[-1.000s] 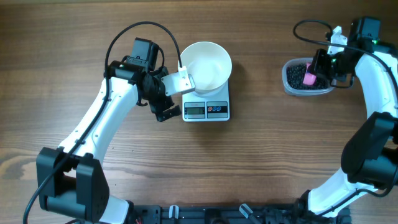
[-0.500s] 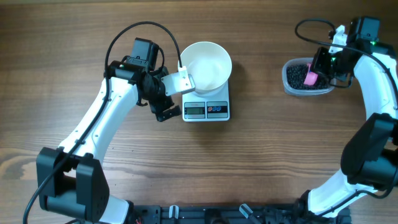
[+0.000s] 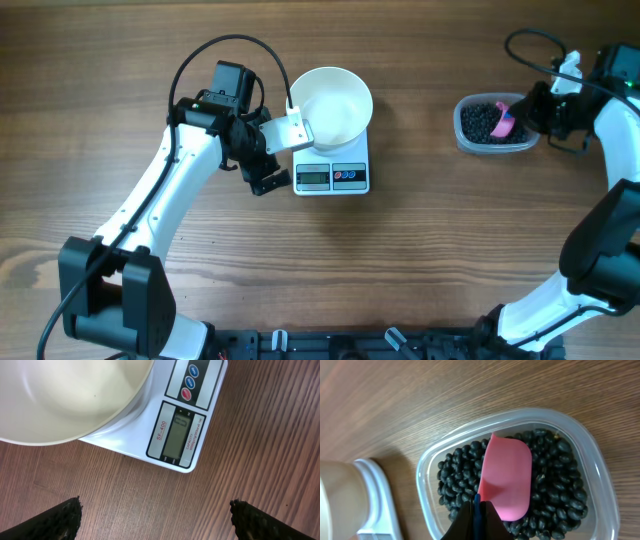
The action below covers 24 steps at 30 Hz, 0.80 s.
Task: Scoop item into bowl and weigh 150g on scale
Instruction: 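Lift the filled pink scoop out of the bean tub with the right gripper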
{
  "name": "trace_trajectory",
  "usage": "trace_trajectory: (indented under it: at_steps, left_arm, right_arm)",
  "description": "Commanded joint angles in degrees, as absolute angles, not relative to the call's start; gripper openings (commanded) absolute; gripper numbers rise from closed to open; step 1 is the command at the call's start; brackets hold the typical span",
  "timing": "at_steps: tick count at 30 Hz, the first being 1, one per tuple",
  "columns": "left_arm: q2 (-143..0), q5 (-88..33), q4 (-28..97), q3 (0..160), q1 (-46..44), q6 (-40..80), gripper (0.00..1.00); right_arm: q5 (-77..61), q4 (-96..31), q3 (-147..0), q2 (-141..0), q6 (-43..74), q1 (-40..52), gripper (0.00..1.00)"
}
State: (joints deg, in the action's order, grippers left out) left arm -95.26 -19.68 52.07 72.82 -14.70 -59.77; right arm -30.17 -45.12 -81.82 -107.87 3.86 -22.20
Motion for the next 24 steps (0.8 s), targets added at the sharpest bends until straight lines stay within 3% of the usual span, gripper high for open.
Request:
trace_trajectory:
  at_steps: [1, 24]
  left_arm:
    - [-95.48, -21.21, 52.12, 73.08, -14.61, -60.88, 1.0]
    - [-95.48, -21.21, 52.12, 73.08, -14.61, -60.88, 1.0]
  right_arm:
    - [-38.74, -46.13, -80.01, -110.41, 1.43, -22.85, 0.04]
    - [-54.43, -47.2, -80.01, -110.41, -1.08, -38.04, 0.09]
